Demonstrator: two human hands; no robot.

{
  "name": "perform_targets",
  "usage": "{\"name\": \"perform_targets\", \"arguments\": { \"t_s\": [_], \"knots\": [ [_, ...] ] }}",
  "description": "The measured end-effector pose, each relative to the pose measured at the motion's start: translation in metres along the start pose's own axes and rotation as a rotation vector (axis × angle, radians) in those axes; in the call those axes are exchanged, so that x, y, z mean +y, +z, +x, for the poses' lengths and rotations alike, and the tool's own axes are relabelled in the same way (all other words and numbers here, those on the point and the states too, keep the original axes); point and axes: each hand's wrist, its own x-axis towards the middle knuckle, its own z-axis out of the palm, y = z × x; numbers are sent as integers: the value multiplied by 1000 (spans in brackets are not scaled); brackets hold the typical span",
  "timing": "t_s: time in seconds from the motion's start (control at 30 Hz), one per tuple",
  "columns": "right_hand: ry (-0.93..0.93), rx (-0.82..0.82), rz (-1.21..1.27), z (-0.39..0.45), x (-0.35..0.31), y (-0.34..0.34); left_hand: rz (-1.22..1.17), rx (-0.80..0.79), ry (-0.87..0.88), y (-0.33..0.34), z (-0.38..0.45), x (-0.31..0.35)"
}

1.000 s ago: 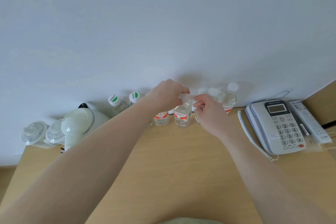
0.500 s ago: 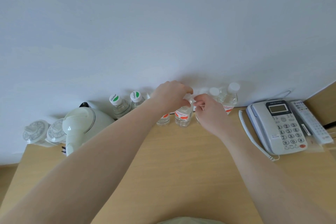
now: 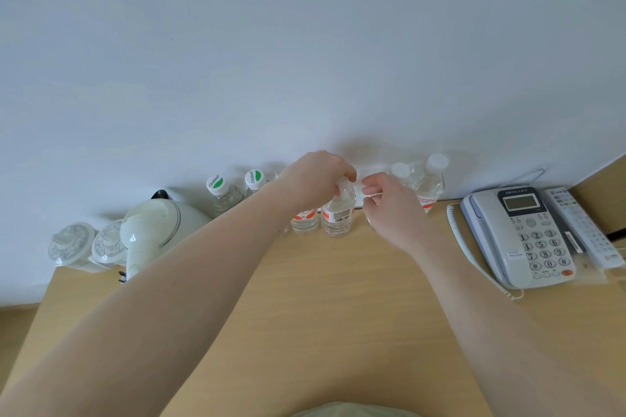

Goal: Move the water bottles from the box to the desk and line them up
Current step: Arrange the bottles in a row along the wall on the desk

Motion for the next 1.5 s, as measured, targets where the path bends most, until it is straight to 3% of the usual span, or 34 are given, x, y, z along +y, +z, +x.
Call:
{"name": "perform_targets", "arguments": {
  "t_s": [1.5],
  "knots": [
    [1,12,26,0,7,-2,47,103,-65,6,6,6]
  ]
}}
